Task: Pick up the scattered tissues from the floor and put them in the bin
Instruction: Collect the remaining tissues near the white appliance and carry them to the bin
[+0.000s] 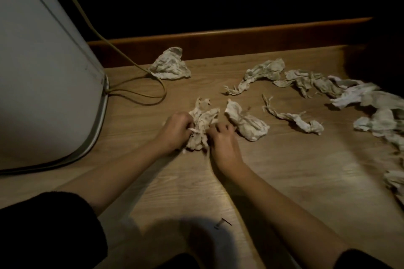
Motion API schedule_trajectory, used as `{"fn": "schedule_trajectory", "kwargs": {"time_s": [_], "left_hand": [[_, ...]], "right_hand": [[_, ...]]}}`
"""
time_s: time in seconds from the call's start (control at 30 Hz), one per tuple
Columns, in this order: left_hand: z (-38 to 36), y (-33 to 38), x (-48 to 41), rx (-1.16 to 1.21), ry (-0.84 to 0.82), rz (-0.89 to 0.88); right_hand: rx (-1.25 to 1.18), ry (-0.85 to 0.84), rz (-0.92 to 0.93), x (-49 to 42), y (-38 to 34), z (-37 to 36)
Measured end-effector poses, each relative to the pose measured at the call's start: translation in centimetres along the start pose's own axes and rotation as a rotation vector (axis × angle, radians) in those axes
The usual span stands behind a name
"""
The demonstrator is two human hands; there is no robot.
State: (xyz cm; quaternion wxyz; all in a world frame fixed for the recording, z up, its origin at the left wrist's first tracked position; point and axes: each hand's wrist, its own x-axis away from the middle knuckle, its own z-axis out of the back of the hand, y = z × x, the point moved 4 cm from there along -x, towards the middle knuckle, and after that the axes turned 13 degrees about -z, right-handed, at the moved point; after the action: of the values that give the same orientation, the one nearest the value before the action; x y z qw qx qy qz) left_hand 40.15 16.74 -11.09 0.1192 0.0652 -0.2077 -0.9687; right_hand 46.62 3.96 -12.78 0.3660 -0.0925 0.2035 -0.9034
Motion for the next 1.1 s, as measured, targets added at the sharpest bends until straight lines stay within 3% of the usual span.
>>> {"fn": "schedule_trajectory", "kwargs": {"time_s": [0.13,0.27,0.37,0.5,0.57,0.67,0.73,0.9,1.03,1.1], "left_hand": [[-0.7,1.4,1.2,0.039,0.037,-0.024],[1.0,2.5,0.4,0.108,0.169,-0.003],[1.8,4.0,-1.0,0.15,0.202,-0.075],[-1.0,6.3,-1.0,0.084,-0.111,-0.215],[-2.7,7.1,-0.5,0.002,-0.265,-0.265],[-2.6,7.0,-0.1,-0.026,-0.303,-0.264],[-1.1,6.0,0.1,0.016,-0.22,-0.191],[5.2,1.6,0.9,0.024,0.23,0.108],[7.4,-1.9,2.5,-0.016,0.349,0.239],[7.1,-3.1,3.6,-0.009,0.351,0.252]], "right_hand": [[-0.067,-0.002,0.073,0.4,1.5,0.8],[-0.221,0.14,-0.062,-1.0,4.3,5.2],[-0.193,0.226,-0.092,-2.8,6.9,7.4],[0.009,-0.076,-0.153,-4.1,9.3,5.1],[0.07,-0.051,-0.08,-3.0,8.9,3.9],[0.034,0.023,0.003,-2.0,7.9,3.4],[-0.026,0.001,-0.019,-3.4,7.4,3.6],[-0.229,0.006,0.028,-8.7,1.1,4.1],[-0.131,-0.11,0.051,-10.2,-3.4,0.2],[-0.013,-0.08,0.085,-8.5,-4.0,-1.6]]}}
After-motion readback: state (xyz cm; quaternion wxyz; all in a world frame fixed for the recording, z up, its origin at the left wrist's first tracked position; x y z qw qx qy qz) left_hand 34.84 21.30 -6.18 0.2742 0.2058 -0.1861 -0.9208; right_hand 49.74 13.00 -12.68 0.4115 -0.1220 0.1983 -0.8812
